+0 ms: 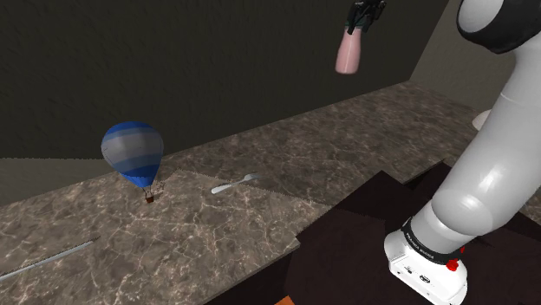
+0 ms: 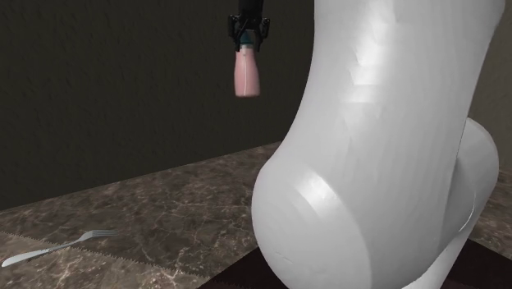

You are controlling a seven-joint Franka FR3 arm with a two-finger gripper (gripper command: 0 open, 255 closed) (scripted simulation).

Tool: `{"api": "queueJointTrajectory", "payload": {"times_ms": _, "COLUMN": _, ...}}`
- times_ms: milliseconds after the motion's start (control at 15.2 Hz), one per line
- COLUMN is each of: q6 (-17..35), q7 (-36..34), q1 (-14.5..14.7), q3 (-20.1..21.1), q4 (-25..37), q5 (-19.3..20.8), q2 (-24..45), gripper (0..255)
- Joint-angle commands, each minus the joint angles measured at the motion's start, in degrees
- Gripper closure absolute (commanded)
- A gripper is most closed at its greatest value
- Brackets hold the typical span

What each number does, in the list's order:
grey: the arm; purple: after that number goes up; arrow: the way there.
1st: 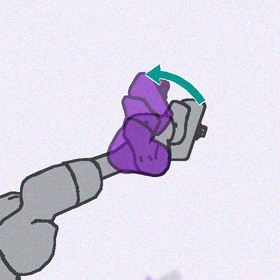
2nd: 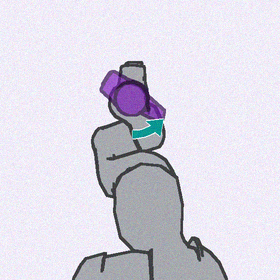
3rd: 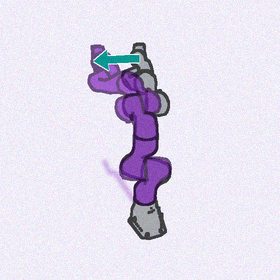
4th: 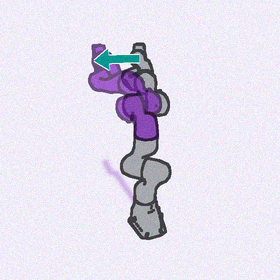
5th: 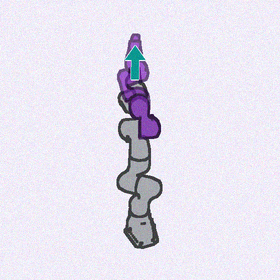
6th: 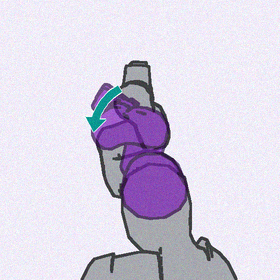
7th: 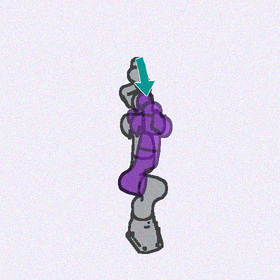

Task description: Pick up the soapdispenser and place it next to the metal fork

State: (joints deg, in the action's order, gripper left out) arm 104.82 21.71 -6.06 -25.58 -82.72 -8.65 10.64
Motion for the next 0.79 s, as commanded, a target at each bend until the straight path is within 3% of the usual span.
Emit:
{"api": "queueJointTrajectory", "payload": {"times_ms": 0, "q6": 0.48, "q7": -2.82, "q1": 1.96, "q3": 0.85, "q4": -1.64, "q5": 1.43, "q2": -1.58, "gripper": 255}}
{"api": "queueJointTrajectory", "payload": {"times_ms": 726, "q6": 2.57, "q7": -18.95, "q1": 11.33, "q3": 7.18, "q4": -8.42, "q5": 7.81, "q2": -7.37, "gripper": 255}}
